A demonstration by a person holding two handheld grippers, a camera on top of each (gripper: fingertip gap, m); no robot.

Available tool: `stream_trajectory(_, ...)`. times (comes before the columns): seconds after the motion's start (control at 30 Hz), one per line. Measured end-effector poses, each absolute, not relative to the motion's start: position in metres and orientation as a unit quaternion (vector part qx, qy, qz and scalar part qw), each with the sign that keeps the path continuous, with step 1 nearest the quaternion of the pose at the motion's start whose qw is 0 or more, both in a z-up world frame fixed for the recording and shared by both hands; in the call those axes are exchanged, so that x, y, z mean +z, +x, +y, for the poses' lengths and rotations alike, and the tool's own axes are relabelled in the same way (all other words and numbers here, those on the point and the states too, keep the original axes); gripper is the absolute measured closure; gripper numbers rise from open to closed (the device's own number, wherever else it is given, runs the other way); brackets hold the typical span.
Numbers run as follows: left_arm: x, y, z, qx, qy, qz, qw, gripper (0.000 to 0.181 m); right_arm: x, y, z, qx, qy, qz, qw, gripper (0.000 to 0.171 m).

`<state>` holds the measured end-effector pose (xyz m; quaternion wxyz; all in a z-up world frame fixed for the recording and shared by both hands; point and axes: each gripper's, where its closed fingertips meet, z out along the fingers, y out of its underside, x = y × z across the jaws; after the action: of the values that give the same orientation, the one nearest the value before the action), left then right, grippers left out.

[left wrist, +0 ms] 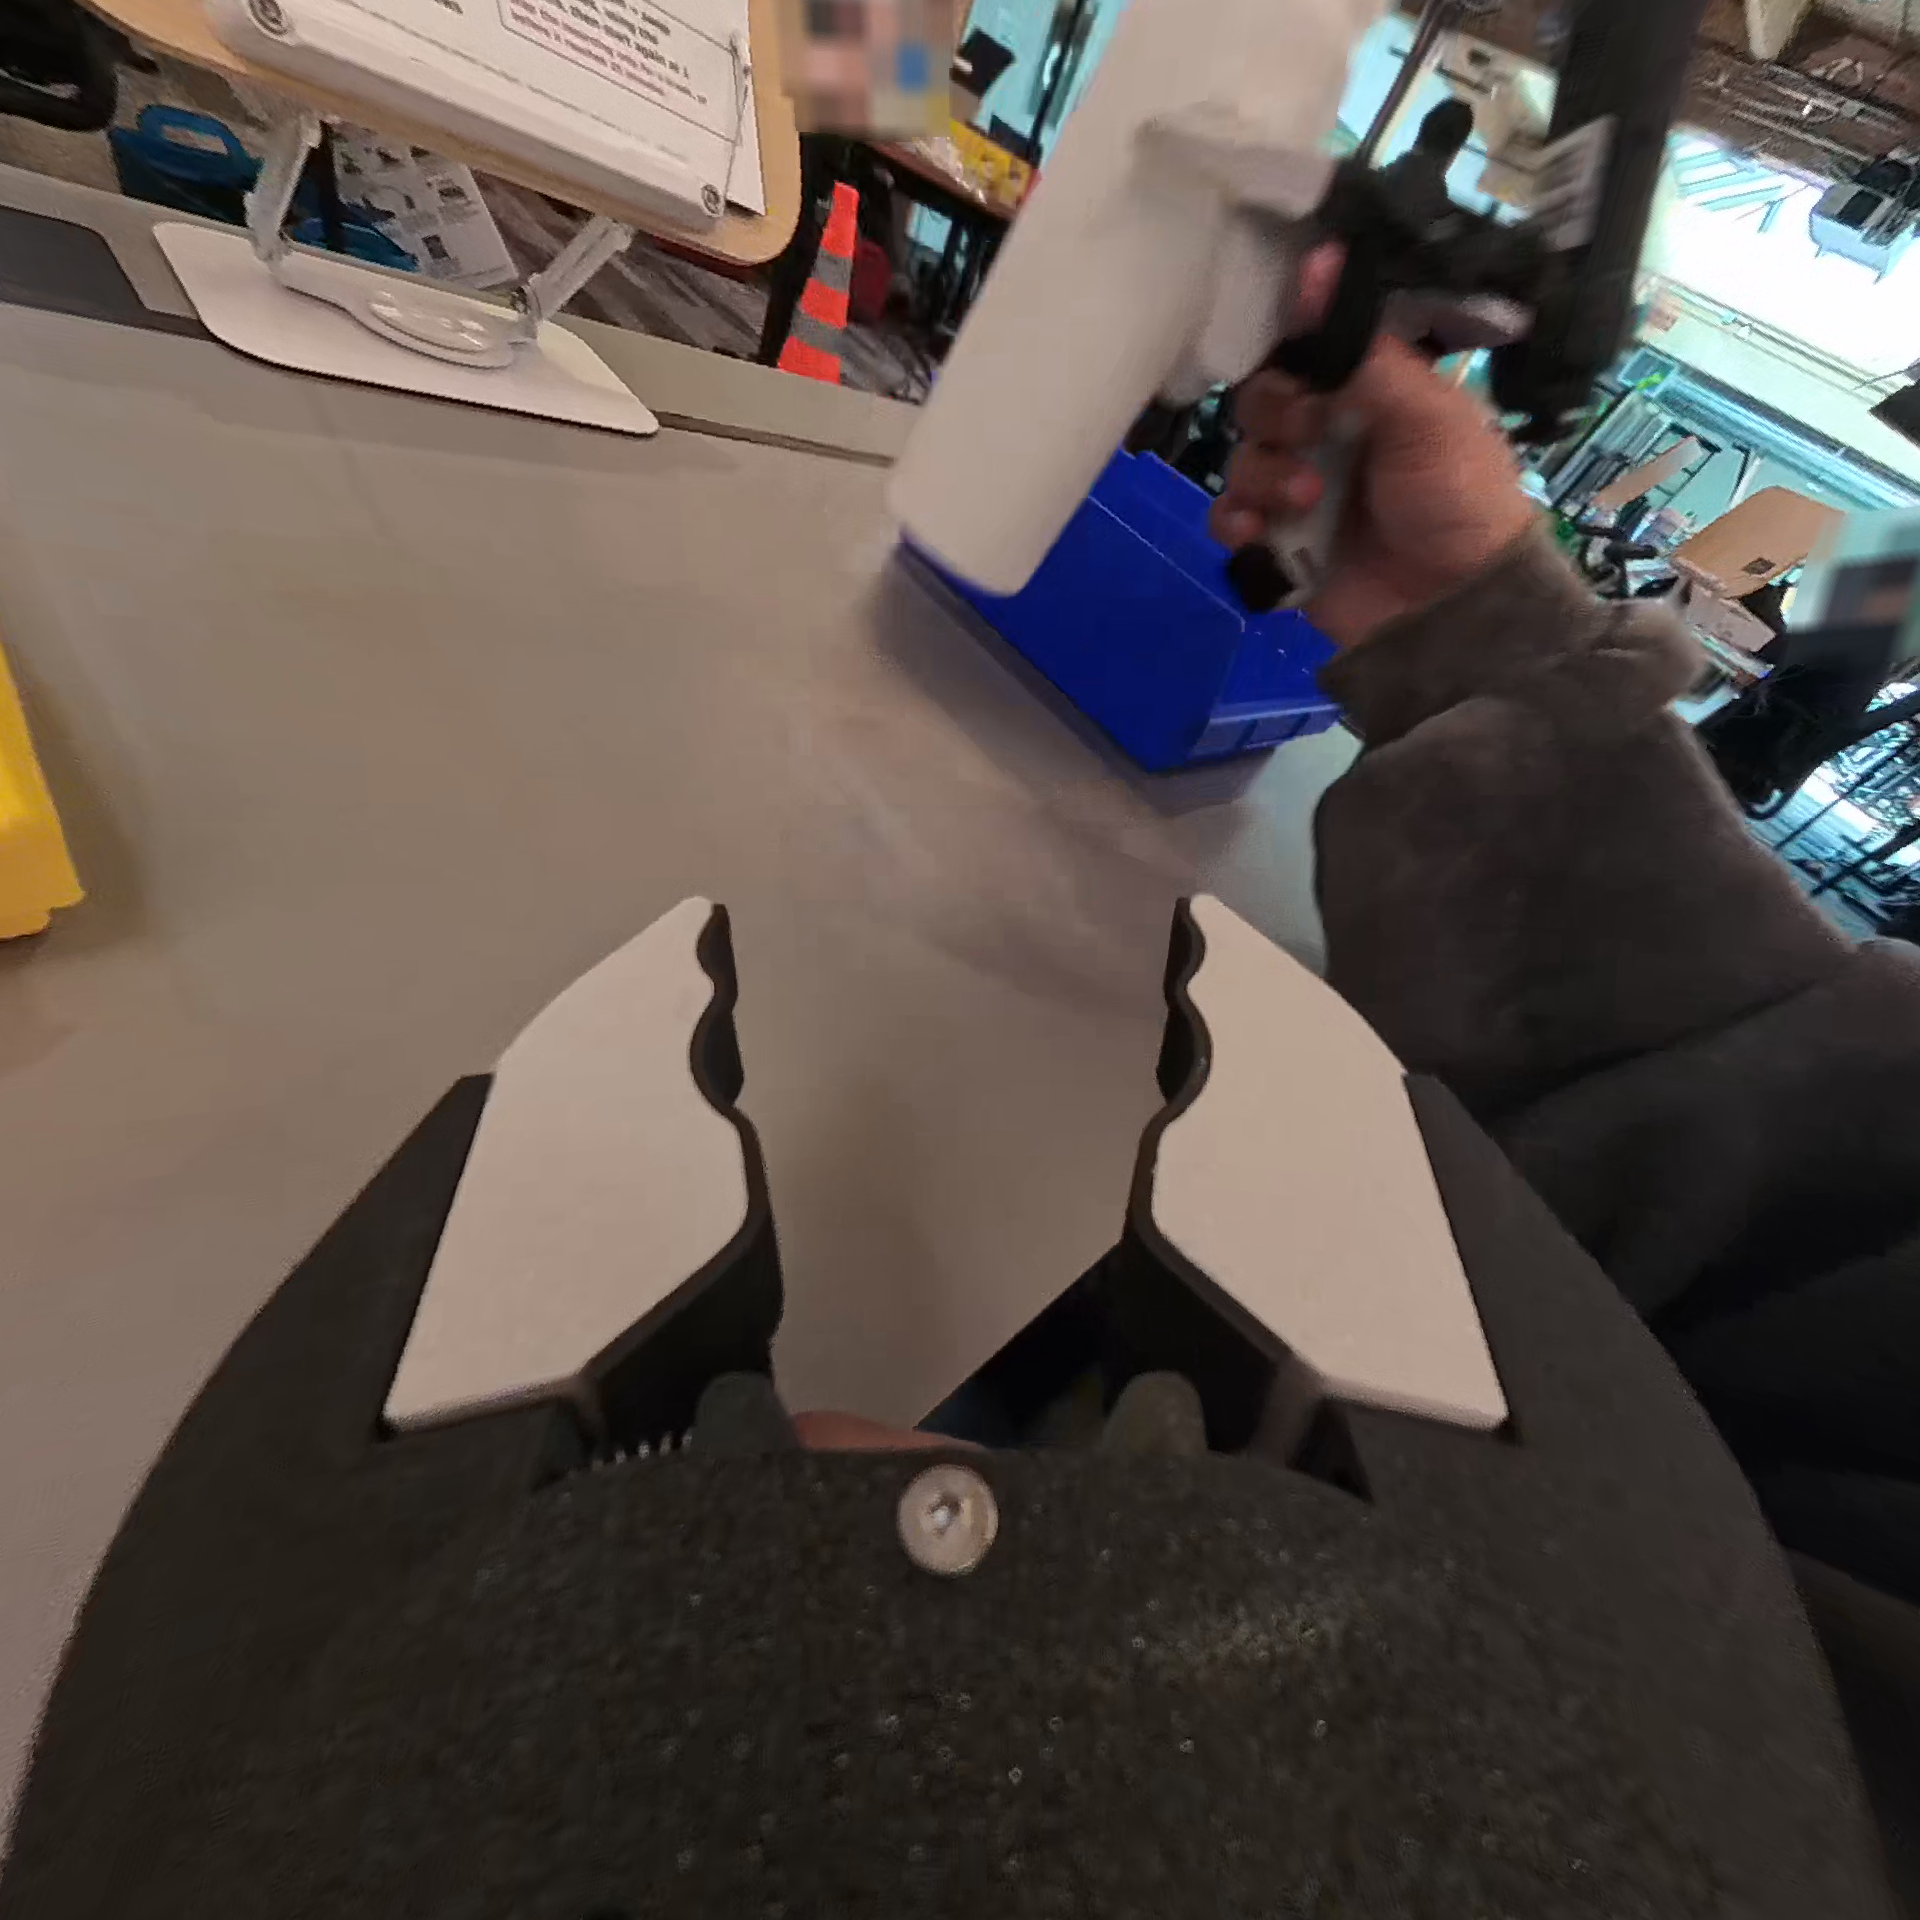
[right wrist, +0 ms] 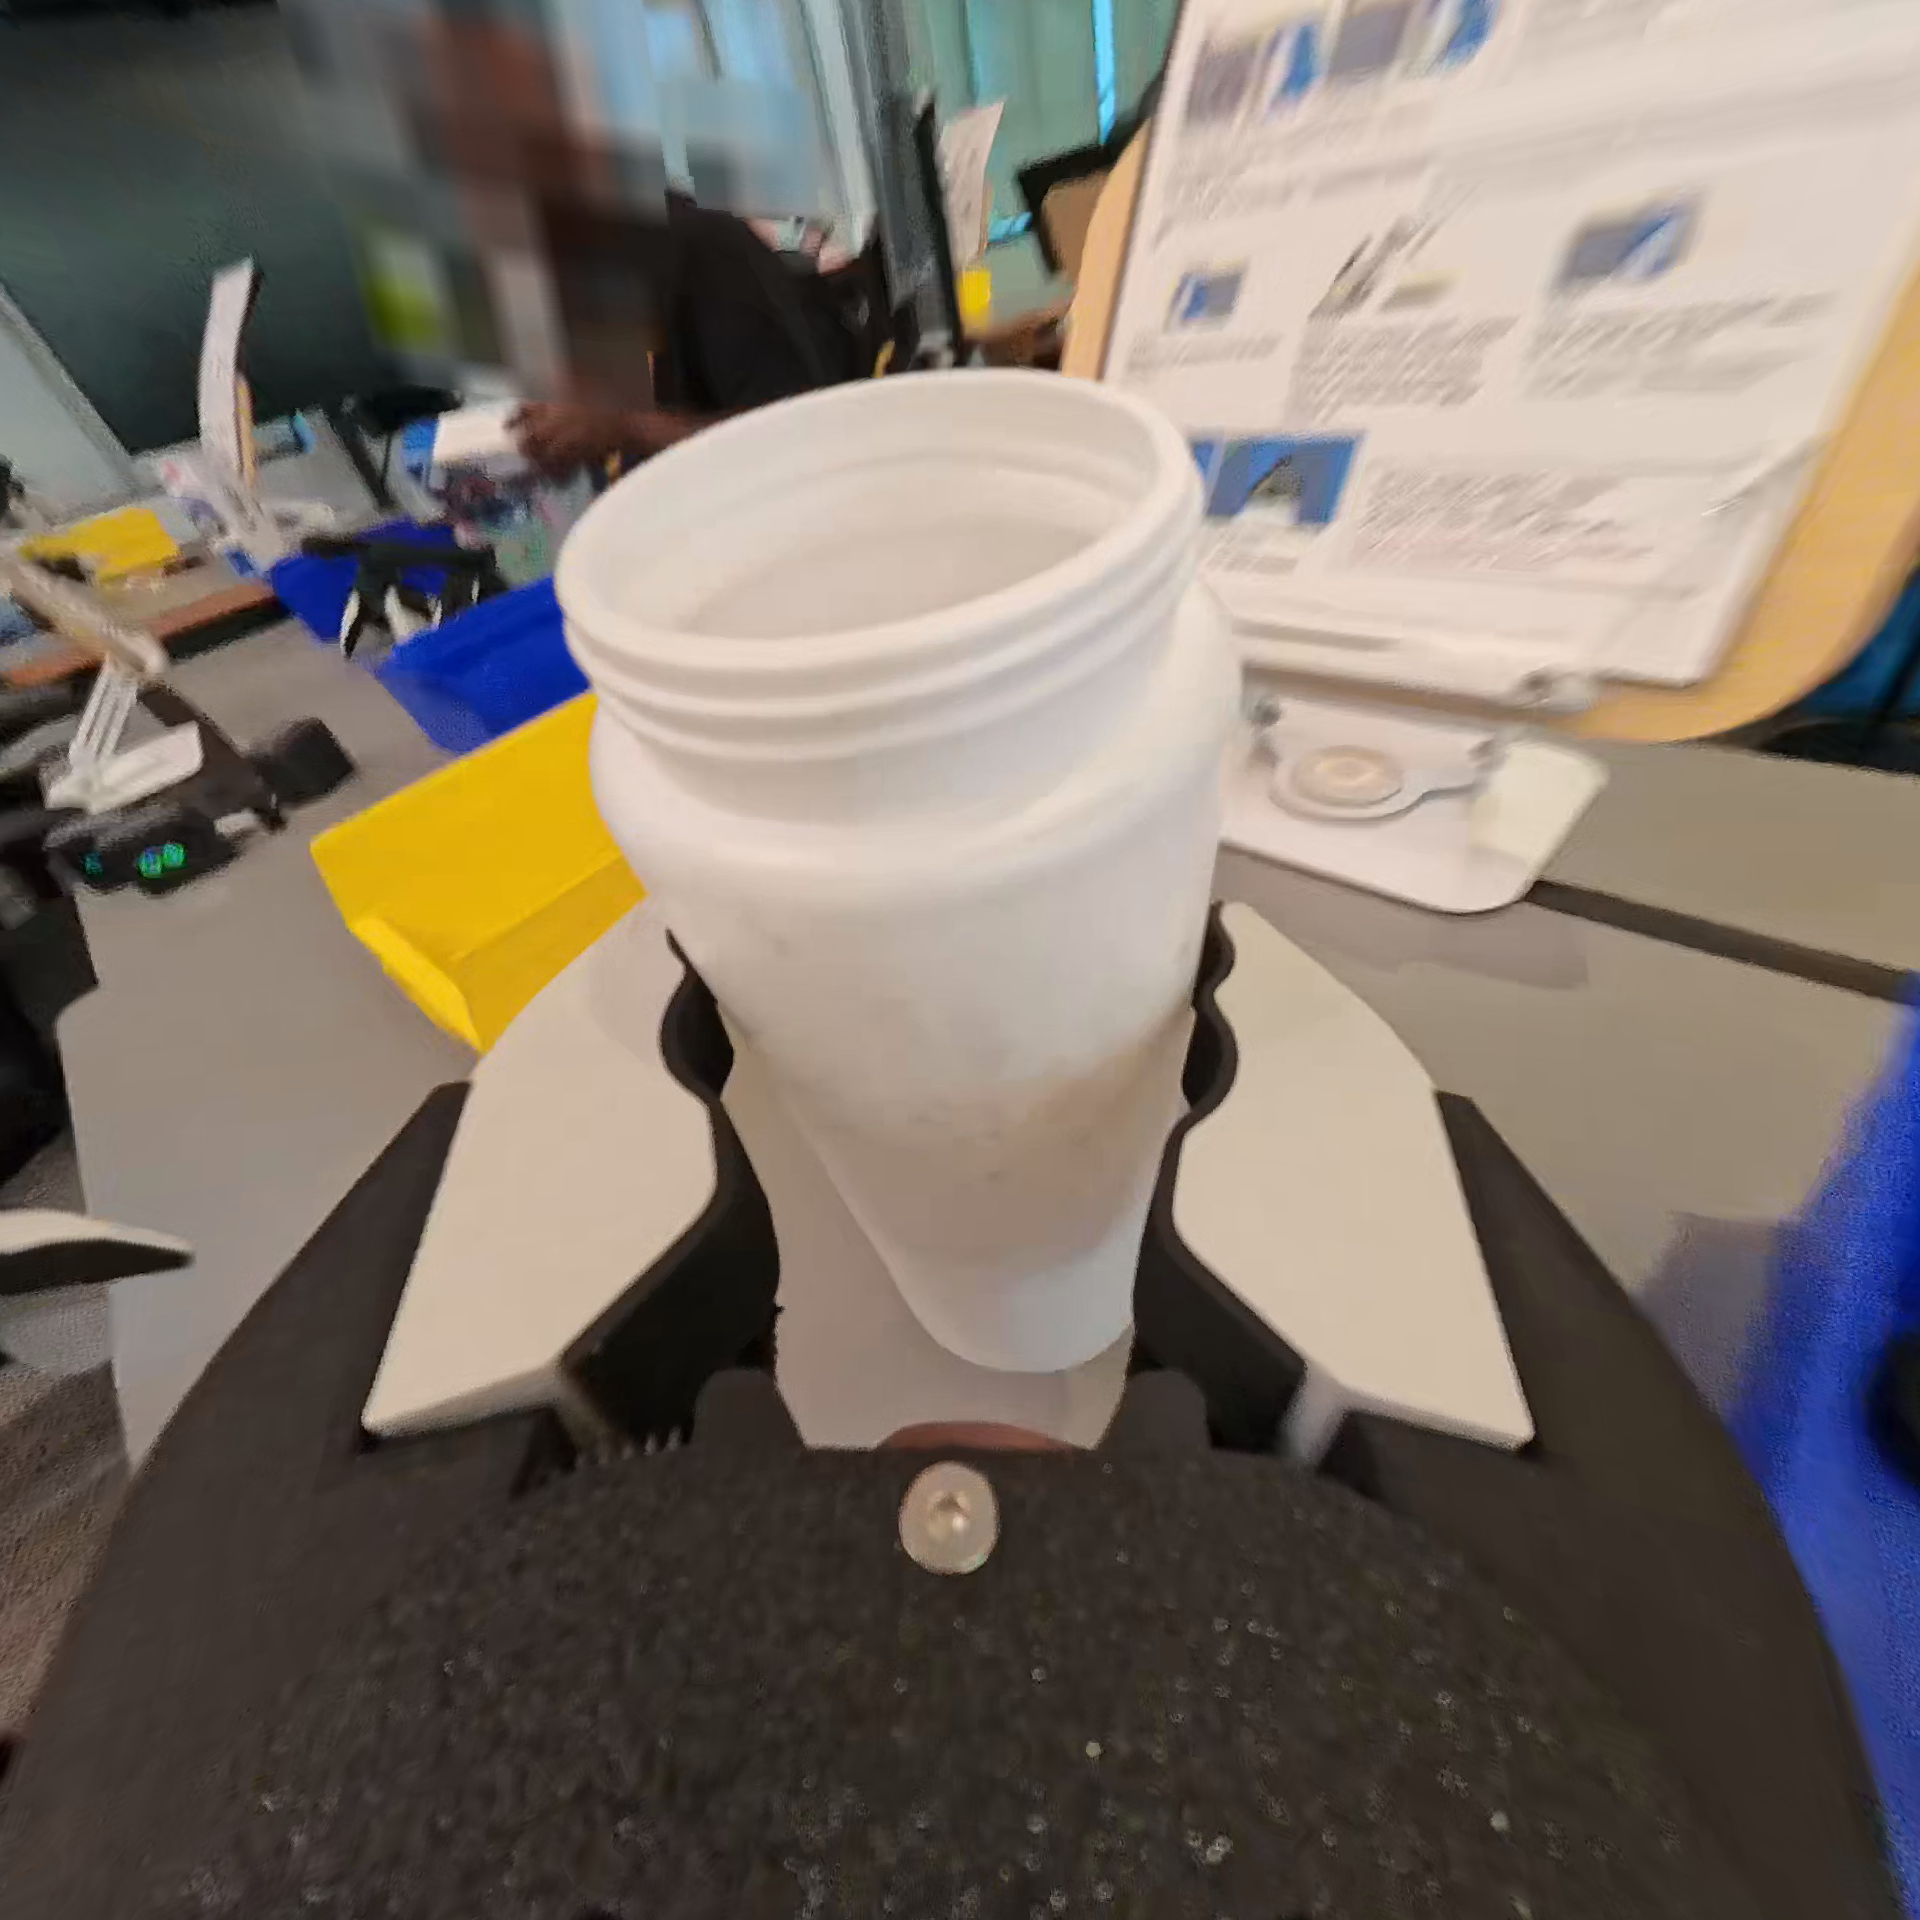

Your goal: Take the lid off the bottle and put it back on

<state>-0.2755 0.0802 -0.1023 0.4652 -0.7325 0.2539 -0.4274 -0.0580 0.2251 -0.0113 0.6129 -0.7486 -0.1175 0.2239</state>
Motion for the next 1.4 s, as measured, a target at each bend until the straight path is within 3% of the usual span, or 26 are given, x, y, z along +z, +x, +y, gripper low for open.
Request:
stream_trajectory(0.1,-0.105,-0.265,0.076,-0.427,-0.732,0.274,0.454,0.102,0.036,0.017,0.187,0.201,-0.752,-0.048,0.626,0.084)
stream_trajectory(0.2,-0.111,-0.252,0.073,-0.413,-0.734,0.305,0.445,0.102,0.039,0.109,0.168,0.199,-0.796,0.061,0.568,0.084)
stream_trajectory(0.33,-0.115,-0.233,0.065,-0.413,-0.726,0.341,0.432,0.101,-0.035,0.197,0.171,0.223,-0.858,0.205,0.415,0.084)
stream_trajectory(0.5,-0.119,-0.227,0.059,-0.409,-0.721,0.362,0.427,0.102,-0.126,0.202,0.196,0.262,-0.879,0.295,0.268,0.083)
stream_trajectory(0.8,-0.118,-0.247,0.071,-0.397,-0.73,0.344,0.437,0.102,-0.203,0.203,0.219,0.144,-0.898,0.381,0.165,0.084)
stream_trajectory(0.97,-0.117,-0.265,0.083,-0.35,-0.734,0.336,0.475,0.1,-0.183,0.202,0.229,0.137,-0.907,0.347,0.195,0.078)
stream_trajectory(1.1,-0.107,-0.283,0.097,-0.307,-0.726,0.32,0.526,0.096,-0.072,0.194,0.238,0.084,-0.896,0.204,0.385,0.068)
stream_trajectory(1.2,-0.092,-0.307,0.117,-0.246,-0.713,0.3,0.585,0.097,0.004,0.15,0.189,0.01,-0.842,0.069,0.535,0.079)
stream_trajectory(1.3,-0.076,-0.339,0.139,-0.174,-0.688,0.272,0.65,0.098,0.011,0.102,0.118,-0.049,-0.777,-0.015,0.627,0.093)
stream_trajectory(1.4,-0.076,-0.363,0.154,-0.139,-0.696,0.239,0.662,0.101,-0.036,0.063,0.062,-0.027,-0.761,-0.037,0.647,0.109)
